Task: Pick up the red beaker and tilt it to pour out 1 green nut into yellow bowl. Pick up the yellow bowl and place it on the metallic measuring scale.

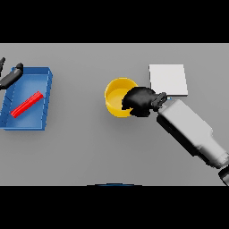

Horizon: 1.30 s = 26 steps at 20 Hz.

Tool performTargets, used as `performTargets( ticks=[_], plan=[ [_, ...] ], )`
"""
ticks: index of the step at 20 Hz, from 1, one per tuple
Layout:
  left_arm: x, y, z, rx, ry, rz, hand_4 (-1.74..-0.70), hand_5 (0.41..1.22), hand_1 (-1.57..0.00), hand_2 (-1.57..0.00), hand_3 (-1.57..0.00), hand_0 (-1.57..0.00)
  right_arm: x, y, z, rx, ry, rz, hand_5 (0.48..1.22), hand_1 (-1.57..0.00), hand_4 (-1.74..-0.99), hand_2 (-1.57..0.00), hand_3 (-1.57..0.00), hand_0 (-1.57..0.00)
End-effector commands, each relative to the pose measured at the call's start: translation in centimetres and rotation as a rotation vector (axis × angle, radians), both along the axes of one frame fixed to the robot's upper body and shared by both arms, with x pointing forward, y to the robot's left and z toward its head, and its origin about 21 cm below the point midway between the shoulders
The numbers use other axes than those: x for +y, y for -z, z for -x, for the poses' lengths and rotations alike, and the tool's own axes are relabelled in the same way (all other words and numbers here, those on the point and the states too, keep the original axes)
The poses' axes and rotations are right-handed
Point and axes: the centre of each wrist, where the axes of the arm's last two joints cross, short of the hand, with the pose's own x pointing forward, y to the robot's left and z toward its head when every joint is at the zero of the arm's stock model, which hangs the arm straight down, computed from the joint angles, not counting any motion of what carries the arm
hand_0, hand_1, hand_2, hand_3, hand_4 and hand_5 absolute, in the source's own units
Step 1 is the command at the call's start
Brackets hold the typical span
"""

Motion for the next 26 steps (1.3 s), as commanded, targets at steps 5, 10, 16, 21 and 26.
performTargets(
  ticks=[5, 10, 16, 21, 26],
  plan=[
    [-0.1, -0.4, 0.0, -0.001, 0.011, -0.008, -0.72, 0.686, 0.0, 0.0, 0.0, 0.0, -1.9, -3.2, 0.1, -0.065, 0.053, -0.027, 1.219, -1.56, -1.739, -1.43, -1.19, -1.56],
    [-0.4, -0.6, 0.7, -0.005, 0.011, -0.011, -0.72, 0.688, 0.0, 0.0, 0.0, 0.0, -2.9, -4.3, 0.7, -0.103, 0.098, -0.036, 1.22, -1.57, -1.74, -1.52, -1.16, -1.56],
    [-0.5, -0.6, 0.8, -0.007, 0.009, -0.008, -0.73, 0.719, 0.0, 0.0, 0.0, 0.0, -5.4, -5.2, -1.2, -0.189, 0.199, -0.043, 1.221, -1.57, -1.741, -1.54, -1.15, -1.57],
    [-0.4, -1.2, 0.4, 0.011, -0.012, -0.005, -0.74, 0.73, 0.0, 0.0, 0.0, 0.0, -8.1, -4.1, -3.1, -0.217, 0.294, -0.04, 1.221, -1.57, -1.741, -1.54, -1.14, -1.57],
    [0.0, -1.2, 0.6, 0.018, -0.009, -0.027, -0.72, 0.732, 0.0, 0.0, 0.0, 0.0, -11.0, -2.7, -4.6, -0.213, 0.391, -0.019, 1.221, -1.57, -1.741, -1.52, -1.16, -1.57]
  ],
)
